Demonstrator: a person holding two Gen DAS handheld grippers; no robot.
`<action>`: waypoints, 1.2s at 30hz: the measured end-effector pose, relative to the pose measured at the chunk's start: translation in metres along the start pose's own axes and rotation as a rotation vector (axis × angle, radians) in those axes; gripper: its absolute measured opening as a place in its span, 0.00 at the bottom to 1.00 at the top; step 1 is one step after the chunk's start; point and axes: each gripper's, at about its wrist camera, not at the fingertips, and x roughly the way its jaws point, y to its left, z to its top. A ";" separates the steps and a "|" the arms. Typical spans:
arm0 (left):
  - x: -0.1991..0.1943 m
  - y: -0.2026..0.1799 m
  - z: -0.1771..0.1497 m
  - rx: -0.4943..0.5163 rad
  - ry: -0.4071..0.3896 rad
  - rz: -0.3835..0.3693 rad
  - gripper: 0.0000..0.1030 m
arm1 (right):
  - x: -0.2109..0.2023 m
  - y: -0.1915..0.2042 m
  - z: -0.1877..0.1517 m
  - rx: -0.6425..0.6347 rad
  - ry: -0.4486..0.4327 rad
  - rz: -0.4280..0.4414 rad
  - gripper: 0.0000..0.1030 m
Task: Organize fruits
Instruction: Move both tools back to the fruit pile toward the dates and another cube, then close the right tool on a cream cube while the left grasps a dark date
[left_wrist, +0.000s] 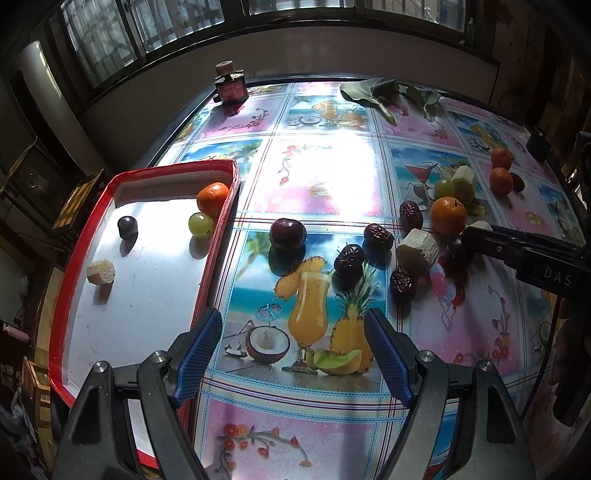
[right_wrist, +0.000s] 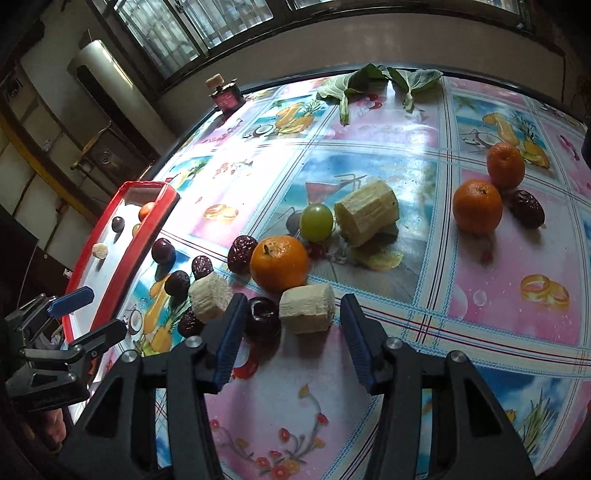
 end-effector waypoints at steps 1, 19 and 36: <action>0.001 -0.002 0.001 0.004 -0.001 -0.012 0.77 | -0.002 -0.002 0.000 0.016 -0.005 0.012 0.40; 0.034 -0.045 0.022 0.069 0.001 -0.031 0.77 | -0.006 -0.009 0.000 0.007 0.008 -0.022 0.36; 0.046 -0.034 0.021 0.017 0.020 -0.174 0.28 | -0.007 0.000 -0.006 -0.087 -0.008 -0.130 0.26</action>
